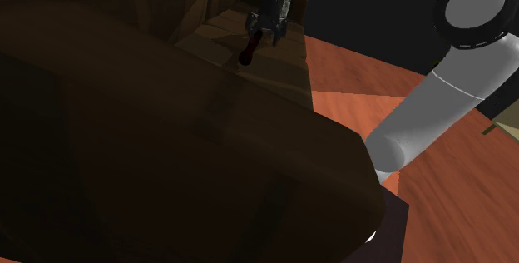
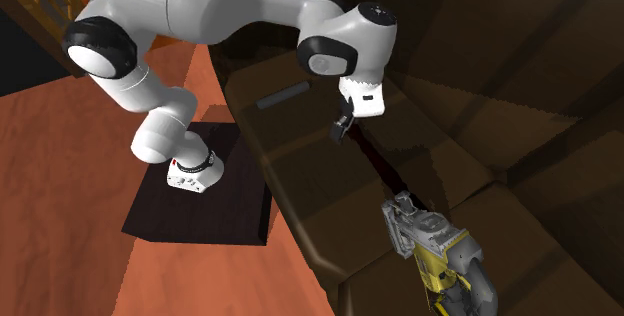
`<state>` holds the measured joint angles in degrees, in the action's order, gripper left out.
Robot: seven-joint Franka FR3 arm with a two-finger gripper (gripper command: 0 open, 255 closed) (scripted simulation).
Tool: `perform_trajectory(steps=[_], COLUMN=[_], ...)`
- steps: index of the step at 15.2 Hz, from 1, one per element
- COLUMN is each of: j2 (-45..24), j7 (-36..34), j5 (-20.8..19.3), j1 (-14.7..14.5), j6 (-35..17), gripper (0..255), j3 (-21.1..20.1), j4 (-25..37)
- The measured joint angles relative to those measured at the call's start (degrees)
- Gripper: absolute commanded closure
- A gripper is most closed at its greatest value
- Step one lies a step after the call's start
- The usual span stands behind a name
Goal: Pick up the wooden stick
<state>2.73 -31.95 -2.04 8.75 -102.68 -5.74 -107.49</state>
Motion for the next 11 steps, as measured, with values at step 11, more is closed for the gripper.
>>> perform_trajectory(steps=[11], j2=[-19.28], j7=[-12.40], j5=[-1.19], j1=[2.59], j6=[1.24], gripper=[0], j3=[3.39], j4=[21.86])
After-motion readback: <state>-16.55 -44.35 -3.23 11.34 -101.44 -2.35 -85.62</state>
